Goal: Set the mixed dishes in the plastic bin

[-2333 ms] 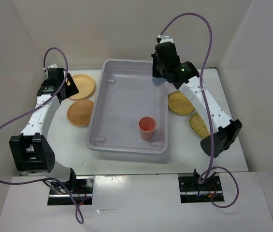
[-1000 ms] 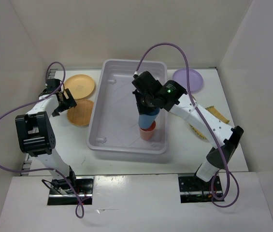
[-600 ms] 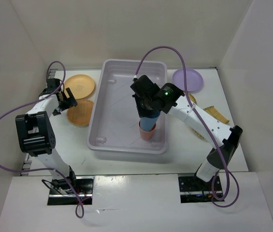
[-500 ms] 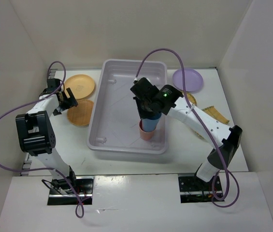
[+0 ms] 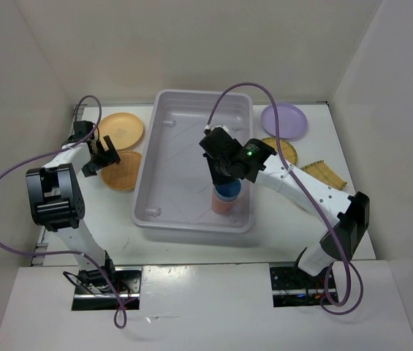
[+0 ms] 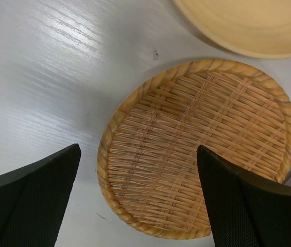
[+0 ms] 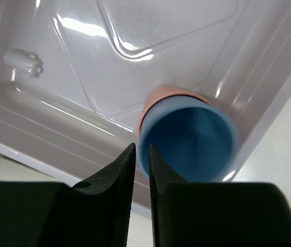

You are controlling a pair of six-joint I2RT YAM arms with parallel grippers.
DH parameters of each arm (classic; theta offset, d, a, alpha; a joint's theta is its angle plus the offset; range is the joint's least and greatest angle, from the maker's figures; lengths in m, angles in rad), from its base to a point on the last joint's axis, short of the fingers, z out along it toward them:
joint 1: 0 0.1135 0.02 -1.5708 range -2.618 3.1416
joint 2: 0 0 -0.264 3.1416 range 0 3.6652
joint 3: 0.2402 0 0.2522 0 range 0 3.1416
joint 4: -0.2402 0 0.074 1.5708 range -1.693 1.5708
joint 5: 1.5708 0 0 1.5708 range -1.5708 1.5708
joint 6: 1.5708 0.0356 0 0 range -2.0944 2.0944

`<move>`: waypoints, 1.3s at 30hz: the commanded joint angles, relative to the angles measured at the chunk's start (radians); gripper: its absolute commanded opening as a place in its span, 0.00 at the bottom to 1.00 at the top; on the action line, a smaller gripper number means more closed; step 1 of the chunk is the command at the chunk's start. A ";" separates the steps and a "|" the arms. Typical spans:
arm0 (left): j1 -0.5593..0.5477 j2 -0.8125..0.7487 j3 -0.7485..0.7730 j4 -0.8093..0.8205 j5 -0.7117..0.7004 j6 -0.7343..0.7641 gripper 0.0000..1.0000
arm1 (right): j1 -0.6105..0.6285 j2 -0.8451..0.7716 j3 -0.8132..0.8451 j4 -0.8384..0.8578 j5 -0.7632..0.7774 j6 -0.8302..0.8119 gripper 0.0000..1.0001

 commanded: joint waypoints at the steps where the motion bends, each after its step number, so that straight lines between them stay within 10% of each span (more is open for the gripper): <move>1: 0.000 0.004 0.012 0.026 0.021 0.023 1.00 | 0.009 -0.048 -0.011 0.113 -0.014 0.002 0.22; 10: 0.103 -0.037 -0.076 0.048 0.148 -0.011 0.97 | 0.009 -0.048 0.018 0.153 -0.043 0.002 0.47; 24: 0.141 -0.143 -0.395 0.370 0.362 -0.292 0.95 | 0.009 -0.088 0.160 0.167 -0.046 -0.016 0.52; 39: 0.141 -0.114 -0.515 0.594 0.349 -0.404 0.41 | -0.009 -0.194 0.091 0.162 0.081 0.004 0.56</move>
